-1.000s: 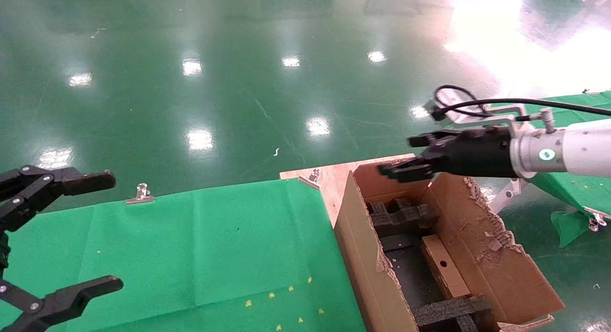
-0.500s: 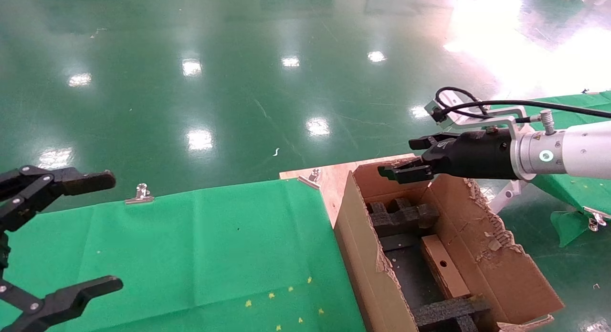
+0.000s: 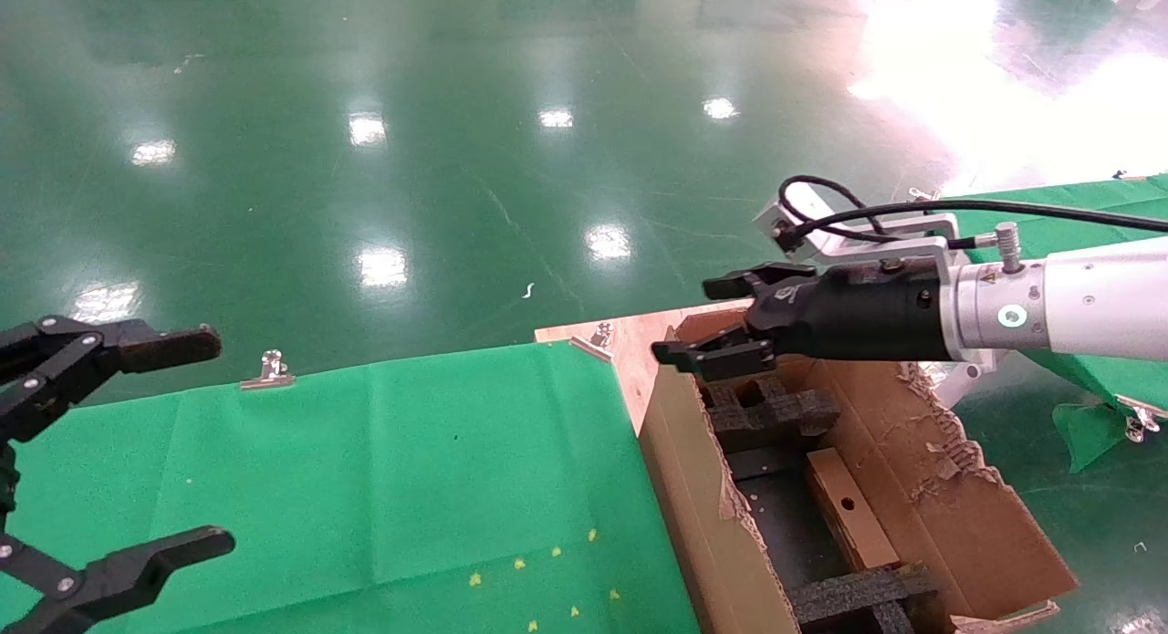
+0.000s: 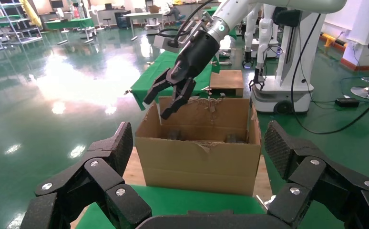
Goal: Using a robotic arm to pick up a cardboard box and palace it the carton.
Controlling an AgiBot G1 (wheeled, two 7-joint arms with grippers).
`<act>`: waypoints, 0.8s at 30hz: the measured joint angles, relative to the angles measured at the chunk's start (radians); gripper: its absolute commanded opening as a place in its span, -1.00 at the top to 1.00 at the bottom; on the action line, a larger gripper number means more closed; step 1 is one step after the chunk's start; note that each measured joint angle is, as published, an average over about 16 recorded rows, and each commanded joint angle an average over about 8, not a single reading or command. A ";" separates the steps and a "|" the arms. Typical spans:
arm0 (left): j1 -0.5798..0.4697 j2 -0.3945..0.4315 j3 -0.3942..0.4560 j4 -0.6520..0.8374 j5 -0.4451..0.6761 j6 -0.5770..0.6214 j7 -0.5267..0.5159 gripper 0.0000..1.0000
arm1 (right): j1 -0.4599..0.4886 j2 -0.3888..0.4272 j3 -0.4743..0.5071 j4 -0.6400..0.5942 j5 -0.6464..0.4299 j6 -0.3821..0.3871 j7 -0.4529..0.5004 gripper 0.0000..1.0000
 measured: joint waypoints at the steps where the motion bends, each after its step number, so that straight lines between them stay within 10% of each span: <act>1: 0.000 0.000 0.000 0.000 0.000 0.000 0.000 -1.00 | -0.009 -0.003 0.014 0.003 0.009 -0.009 -0.010 -1.00; 24: 0.000 0.000 0.000 0.000 0.000 0.000 0.000 -1.00 | -0.219 -0.072 0.320 0.069 0.217 -0.218 -0.234 -1.00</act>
